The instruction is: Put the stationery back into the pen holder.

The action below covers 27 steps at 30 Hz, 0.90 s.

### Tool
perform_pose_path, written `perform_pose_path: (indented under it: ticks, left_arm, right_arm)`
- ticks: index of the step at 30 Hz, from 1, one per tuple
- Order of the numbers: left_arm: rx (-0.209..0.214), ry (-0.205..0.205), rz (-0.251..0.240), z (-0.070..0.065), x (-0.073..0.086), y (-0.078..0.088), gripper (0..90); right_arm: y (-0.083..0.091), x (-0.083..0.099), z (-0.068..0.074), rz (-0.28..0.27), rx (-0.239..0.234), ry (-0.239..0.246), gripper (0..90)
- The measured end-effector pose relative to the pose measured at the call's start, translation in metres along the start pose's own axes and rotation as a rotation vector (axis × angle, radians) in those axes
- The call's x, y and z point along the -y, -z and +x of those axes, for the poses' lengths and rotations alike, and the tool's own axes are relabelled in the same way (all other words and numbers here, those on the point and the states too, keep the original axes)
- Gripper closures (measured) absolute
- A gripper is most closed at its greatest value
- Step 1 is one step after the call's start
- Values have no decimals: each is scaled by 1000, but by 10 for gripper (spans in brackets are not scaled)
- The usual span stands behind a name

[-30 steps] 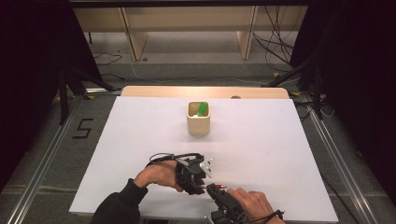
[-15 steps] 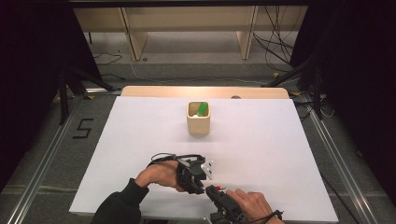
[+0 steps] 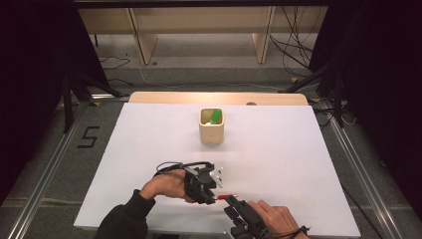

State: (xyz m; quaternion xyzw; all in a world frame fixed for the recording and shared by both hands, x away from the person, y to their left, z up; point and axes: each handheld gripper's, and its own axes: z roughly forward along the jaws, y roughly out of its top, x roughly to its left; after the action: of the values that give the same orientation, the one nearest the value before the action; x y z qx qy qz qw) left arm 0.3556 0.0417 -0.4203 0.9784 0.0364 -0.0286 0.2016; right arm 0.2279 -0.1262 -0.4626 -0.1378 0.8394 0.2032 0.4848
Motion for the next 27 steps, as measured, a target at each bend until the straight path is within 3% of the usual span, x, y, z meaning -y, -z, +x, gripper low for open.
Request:
perform_pose_path:
  ticks: [3,9,13,14,20,27]
  left_arm:
    - [-14,34,-17,5,4,4,787]
    - [-47,91,-69,14,13,14,787]
    - [-84,144,-119,20,18,21,787]
    - [-94,153,-125,20,19,22,787]
    - [-165,244,-210,29,23,27,786]
    - [-217,314,-294,36,28,30,786]
  right_arm:
    - [5,4,-4,3,0,-25,527]
    - [8,19,-10,26,13,-170,481]
    - [10,30,-17,17,15,-324,439]
    - [11,32,-19,30,6,-397,421]
    - [12,49,-30,18,-3,-652,395]
    - [14,72,-42,-40,-73,-984,360]
